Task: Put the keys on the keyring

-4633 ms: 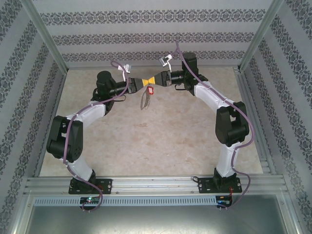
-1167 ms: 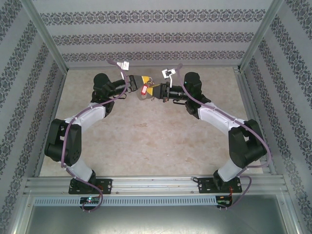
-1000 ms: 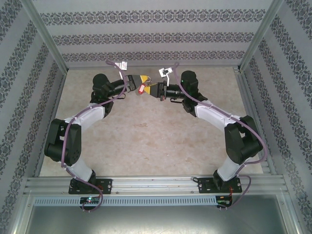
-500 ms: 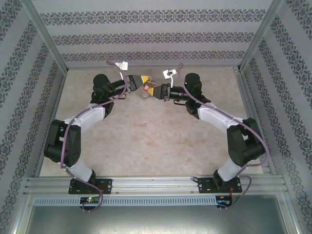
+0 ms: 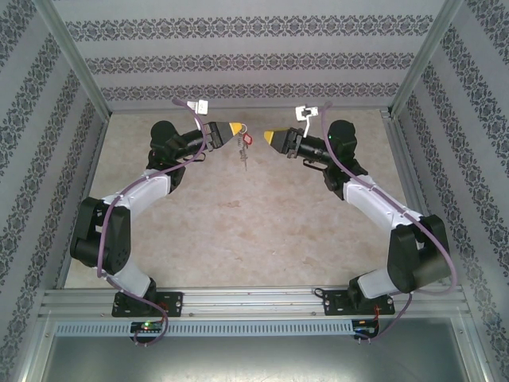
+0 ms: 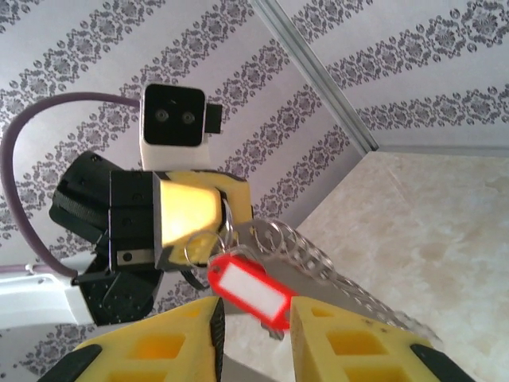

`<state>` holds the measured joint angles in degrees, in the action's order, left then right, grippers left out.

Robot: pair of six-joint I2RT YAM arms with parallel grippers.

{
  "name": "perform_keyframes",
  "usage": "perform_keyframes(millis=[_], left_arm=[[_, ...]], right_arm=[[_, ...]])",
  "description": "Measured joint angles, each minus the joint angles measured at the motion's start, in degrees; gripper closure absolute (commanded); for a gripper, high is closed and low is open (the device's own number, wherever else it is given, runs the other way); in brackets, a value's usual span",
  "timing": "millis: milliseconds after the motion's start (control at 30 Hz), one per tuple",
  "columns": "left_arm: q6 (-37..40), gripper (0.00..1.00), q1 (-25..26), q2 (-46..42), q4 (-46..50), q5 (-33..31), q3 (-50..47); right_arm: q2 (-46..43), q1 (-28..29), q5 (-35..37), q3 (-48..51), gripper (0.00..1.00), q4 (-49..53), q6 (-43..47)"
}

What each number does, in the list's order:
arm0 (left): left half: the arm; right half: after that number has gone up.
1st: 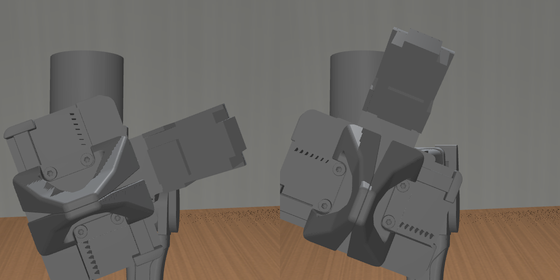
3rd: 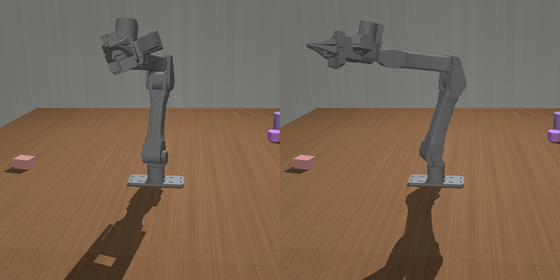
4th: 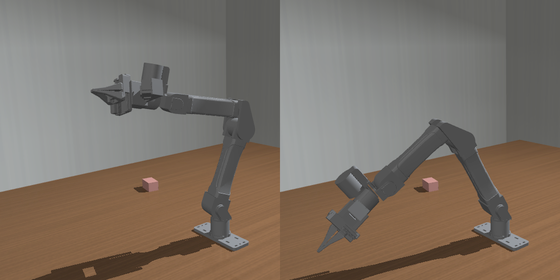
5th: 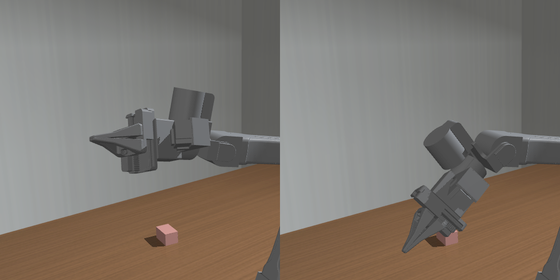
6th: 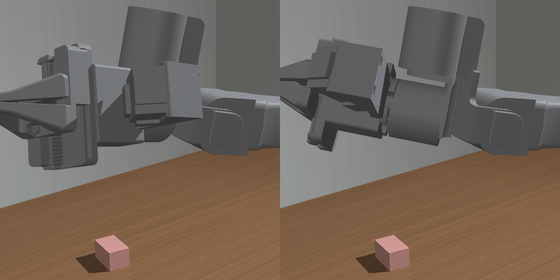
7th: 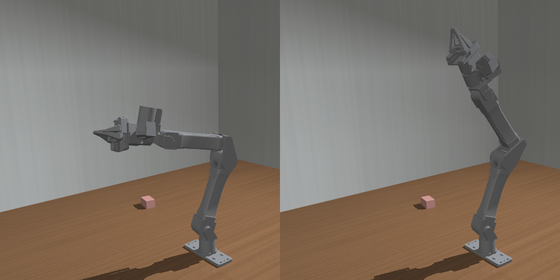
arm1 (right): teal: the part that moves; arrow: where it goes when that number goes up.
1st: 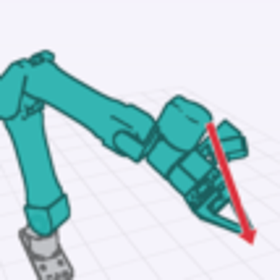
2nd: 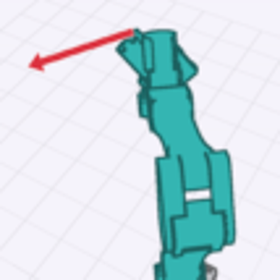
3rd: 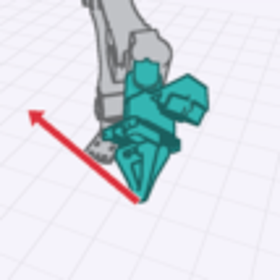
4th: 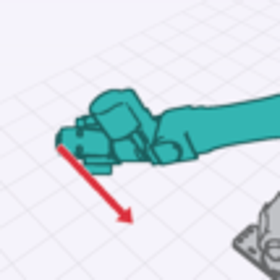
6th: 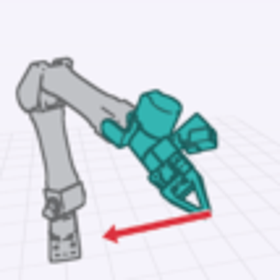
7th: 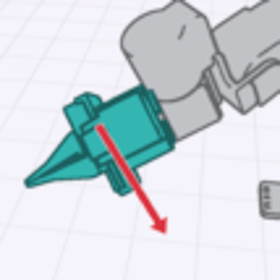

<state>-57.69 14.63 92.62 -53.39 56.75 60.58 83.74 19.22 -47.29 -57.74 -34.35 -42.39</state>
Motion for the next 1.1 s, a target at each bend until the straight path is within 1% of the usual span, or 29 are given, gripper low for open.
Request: perform_keyframes(millis=[167, 367, 533, 767, 900, 1033, 1100], left_arm=[[0.00, 1.00, 0.00, 0.00, -0.02, 0.00, 0.00], [0.00, 1.00, 0.00, 0.00, -0.09, -0.02, -0.02], [0.00, 1.00, 0.00, 0.00, -0.22, -0.02, -0.04], [0.00, 1.00, 0.00, 0.00, -0.22, -0.02, -0.04], [0.00, 1.00, 0.00, 0.00, -0.42, 0.00, -0.04], [0.00, 1.00, 0.00, 0.00, -1.09, -0.02, -0.04], [0.00, 1.00, 0.00, 0.00, -1.14, 0.00, -0.04]], right_arm=[[1.49, 2.95, 3.17, -2.23, 0.65, -2.23, -2.21], [4.66, 4.37, 4.92, -3.30, 0.66, -6.01, -5.62], [6.84, 5.64, 5.51, -3.54, 0.69, -7.58, -7.48], [7.06, 6.56, 5.51, -4.15, 0.74, -8.59, -8.37], [7.06, 6.54, 5.53, -4.46, 0.80, -8.76, -8.55], [7.58, 6.56, 5.46, -5.07, 0.81, -8.76, -8.74], [7.93, 6.64, 5.46, -5.55, 0.89, -8.79, -8.68]])
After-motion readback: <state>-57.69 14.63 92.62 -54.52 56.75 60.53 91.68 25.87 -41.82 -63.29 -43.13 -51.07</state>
